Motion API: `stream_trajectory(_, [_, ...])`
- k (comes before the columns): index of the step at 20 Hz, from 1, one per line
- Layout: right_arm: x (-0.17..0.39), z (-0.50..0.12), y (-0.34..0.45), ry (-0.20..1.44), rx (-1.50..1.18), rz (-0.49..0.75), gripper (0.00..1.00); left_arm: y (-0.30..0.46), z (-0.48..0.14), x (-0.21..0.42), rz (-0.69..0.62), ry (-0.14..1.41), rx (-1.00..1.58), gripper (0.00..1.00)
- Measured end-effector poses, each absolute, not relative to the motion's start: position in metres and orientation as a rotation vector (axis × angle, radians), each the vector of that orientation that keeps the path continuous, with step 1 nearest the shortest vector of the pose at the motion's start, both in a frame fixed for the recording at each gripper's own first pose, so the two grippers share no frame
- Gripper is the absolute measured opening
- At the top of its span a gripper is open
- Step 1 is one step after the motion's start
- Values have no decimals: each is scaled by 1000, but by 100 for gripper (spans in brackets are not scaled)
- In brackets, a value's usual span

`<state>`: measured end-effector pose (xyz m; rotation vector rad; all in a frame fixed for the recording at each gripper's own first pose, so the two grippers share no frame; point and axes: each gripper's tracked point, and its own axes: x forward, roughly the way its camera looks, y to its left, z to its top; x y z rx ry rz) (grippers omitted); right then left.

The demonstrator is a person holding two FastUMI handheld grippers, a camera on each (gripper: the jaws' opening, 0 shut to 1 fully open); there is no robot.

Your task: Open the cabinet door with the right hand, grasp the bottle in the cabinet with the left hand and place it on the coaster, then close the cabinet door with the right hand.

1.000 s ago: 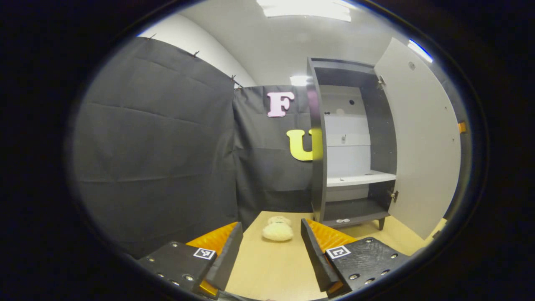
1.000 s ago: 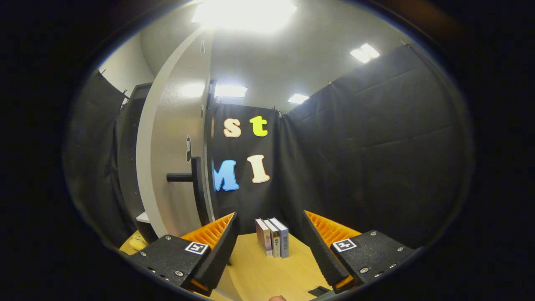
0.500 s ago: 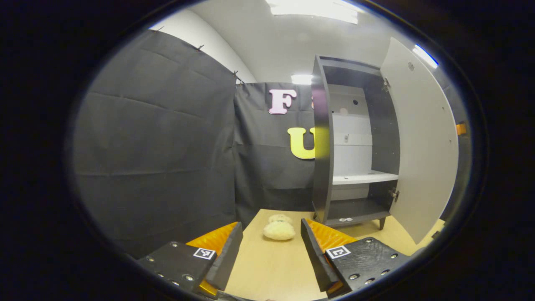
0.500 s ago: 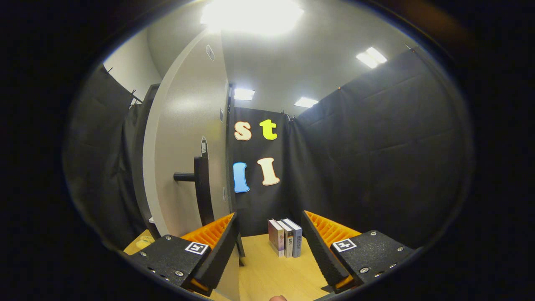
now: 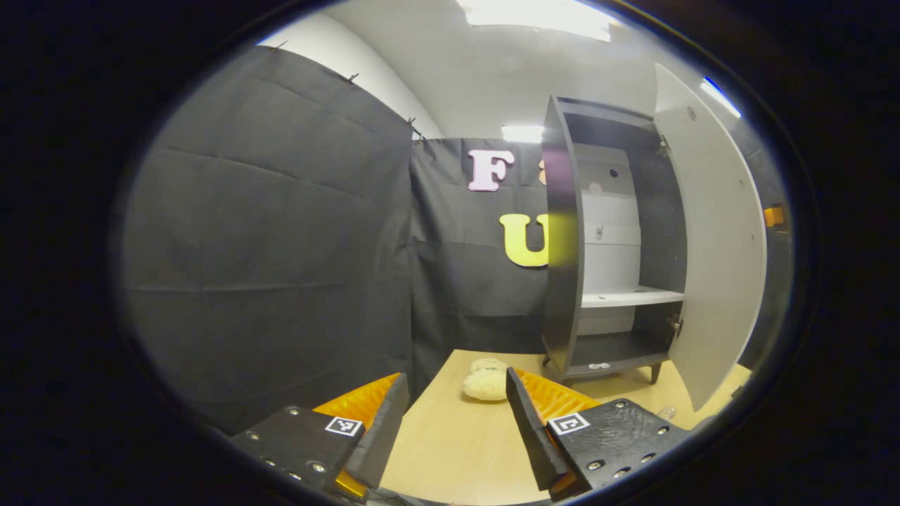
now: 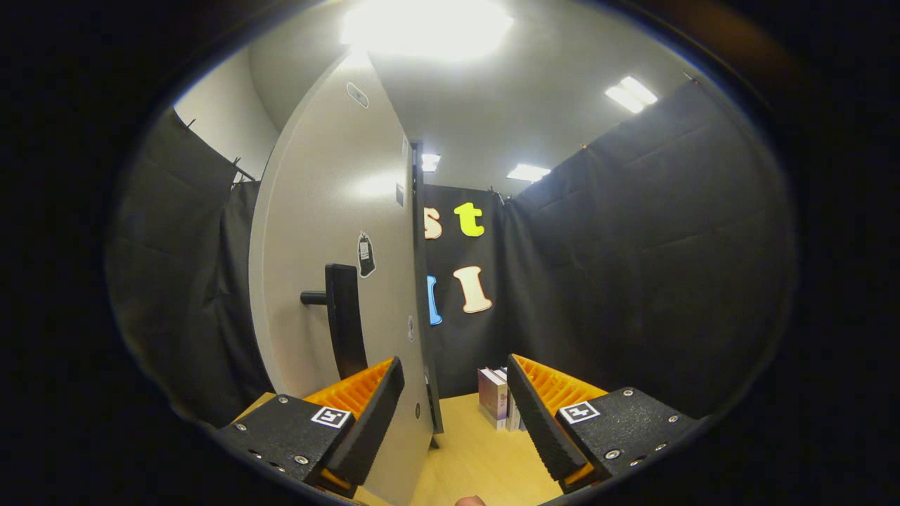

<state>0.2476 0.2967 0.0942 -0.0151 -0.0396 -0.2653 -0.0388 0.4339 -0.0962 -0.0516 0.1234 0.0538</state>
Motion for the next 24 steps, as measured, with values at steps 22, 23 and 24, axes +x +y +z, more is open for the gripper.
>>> stream_trajectory(22, [311, 87, 431, -9, 18, -30, 93, 517, -102, -68, 234, 137, -38, 80])
stream_trajectory(23, [314, 85, 435, -4, 14, -22, 93, 518, -102, -69, 242, 134, -38, 80])
stream_trajectory(24, [317, 84, 438, -1, 12, -15, 94, 519, -102, -69, 251, 134, -38, 80])
